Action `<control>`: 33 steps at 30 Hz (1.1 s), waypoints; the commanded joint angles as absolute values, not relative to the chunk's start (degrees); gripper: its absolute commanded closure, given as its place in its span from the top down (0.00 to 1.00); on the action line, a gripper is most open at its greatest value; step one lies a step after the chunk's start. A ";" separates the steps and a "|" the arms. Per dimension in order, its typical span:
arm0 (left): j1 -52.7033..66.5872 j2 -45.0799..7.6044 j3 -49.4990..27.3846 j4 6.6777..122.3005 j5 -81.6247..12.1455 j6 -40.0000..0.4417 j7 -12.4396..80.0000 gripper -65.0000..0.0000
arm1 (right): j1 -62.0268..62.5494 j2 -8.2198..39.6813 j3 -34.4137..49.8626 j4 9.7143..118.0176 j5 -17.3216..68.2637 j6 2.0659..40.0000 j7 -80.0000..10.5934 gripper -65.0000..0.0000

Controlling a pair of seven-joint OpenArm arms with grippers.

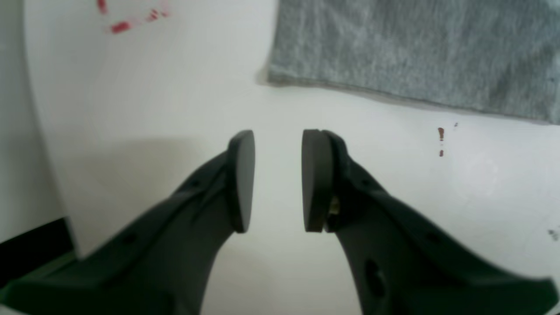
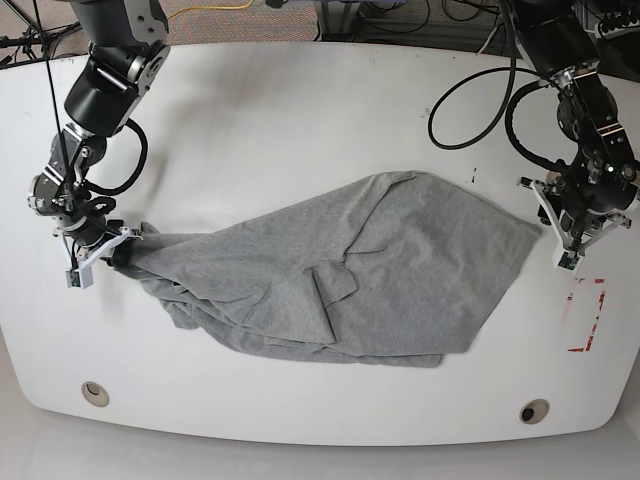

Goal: Fold the T-shirt properly
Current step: 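Grasp opposite edges of the T-shirt with the right and left grippers, then lift the T-shirt with both grippers and drag it across the table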

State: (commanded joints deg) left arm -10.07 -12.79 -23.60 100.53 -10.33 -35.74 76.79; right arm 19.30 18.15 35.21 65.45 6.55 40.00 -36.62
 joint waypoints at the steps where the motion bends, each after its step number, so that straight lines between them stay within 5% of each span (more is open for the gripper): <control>1: -10.42 -12.79 -23.60 99.65 -10.33 -35.74 76.79 0.28 | 19.12 18.15 35.21 65.89 6.55 40.00 -36.88 0.00; 8: -15.69 -12.79 -23.52 89.80 -10.33 -34.33 72.84 0.28 | 17.10 17.63 35.21 72.40 6.55 40.00 -39.43 0.00; 19: -17.71 -13.23 -23.60 80.66 -10.42 -25.27 62.02 0.67 | 16.57 15.87 35.21 75.65 6.46 40.00 -41.45 0.00; 33: -18.95 -14.64 -23.25 66.59 -10.42 -24.84 53.05 0.68 | 15.69 15.78 35.21 75.65 6.55 40.00 -41.45 0.00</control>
State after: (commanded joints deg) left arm -18.95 -14.64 -23.25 66.59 -10.42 -24.84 53.05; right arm 15.69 15.78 35.21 75.65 6.55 40.00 -41.45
